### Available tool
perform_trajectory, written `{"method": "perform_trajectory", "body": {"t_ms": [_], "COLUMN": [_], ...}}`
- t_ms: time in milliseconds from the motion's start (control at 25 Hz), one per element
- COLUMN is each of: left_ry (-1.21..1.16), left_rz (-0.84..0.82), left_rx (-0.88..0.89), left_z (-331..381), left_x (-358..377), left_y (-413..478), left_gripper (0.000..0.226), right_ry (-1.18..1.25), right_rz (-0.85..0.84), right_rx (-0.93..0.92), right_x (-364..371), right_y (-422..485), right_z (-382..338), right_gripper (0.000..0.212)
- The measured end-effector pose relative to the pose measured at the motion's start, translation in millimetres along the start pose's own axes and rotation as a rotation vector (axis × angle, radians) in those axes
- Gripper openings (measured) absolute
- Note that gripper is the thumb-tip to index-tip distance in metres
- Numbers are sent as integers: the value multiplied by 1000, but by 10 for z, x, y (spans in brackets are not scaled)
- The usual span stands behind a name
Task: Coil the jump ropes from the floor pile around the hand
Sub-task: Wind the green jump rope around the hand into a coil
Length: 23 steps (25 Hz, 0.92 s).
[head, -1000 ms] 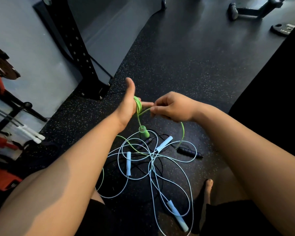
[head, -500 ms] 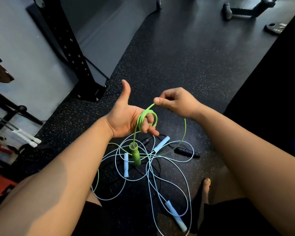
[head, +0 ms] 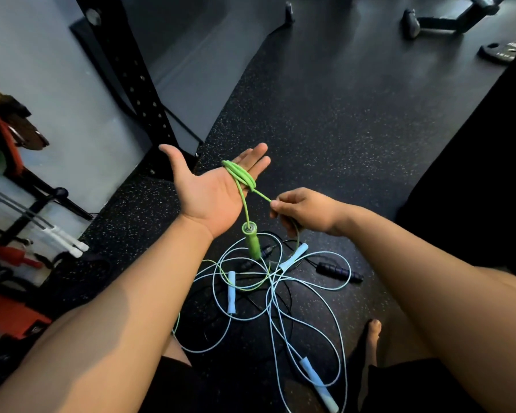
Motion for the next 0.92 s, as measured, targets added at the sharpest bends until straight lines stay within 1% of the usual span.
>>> {"method": "perform_trajectory", "body": {"t_ms": [200,360,440,520,640,680,760,800,840,920], "left_ry": [168,252,399,615,971,1036,1118,1153,1167,1094], "left_rz": [91,147,184,227,201,161,53,-7,-62,-127], "left_rx": [54,48,34,-17,-141,-203,-351,-413,-456,-522], "left_z": [30,47,34,-7,-129,-182,-278,-320,-363,-429], "left_x": [-185,-356,-417,-503,-654,-690,-678,-634,-571,-485], "left_y": [85,146,187,244,339,357,343,324,306,288], "left_gripper": [145,144,139,133,132,138,157,159,156,148], "right_ry": [-3,-61,-79,-47,10,6,-41,-69,-92,-121], "right_rz": [-111,-207,-242,-250,-178,-135,-37,12,61,169], "right_rx": [72,137,135,59,-67,-90,-140,-168,-195,-229], "right_x": [-25,-23,-79,-178,-333,-382,-472,-510,-543,-607], "right_y": [3,-12,-10,13,50,66,102,120,133,176], "right_z": [-139,-186,-218,-272,-355,-368,-383,-386,-395,-368], "right_gripper": [20,18,20,22,22,22,26,29,30,33]}}
Point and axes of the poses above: each hand's wrist, its own y-axis towards the middle knuckle, its own x-axis out of the palm, z = x × y, the point moved 4 cm from there along y, towards the middle knuckle, and after that the axes turned 6 degrees about -x, right-handed, at the moved point
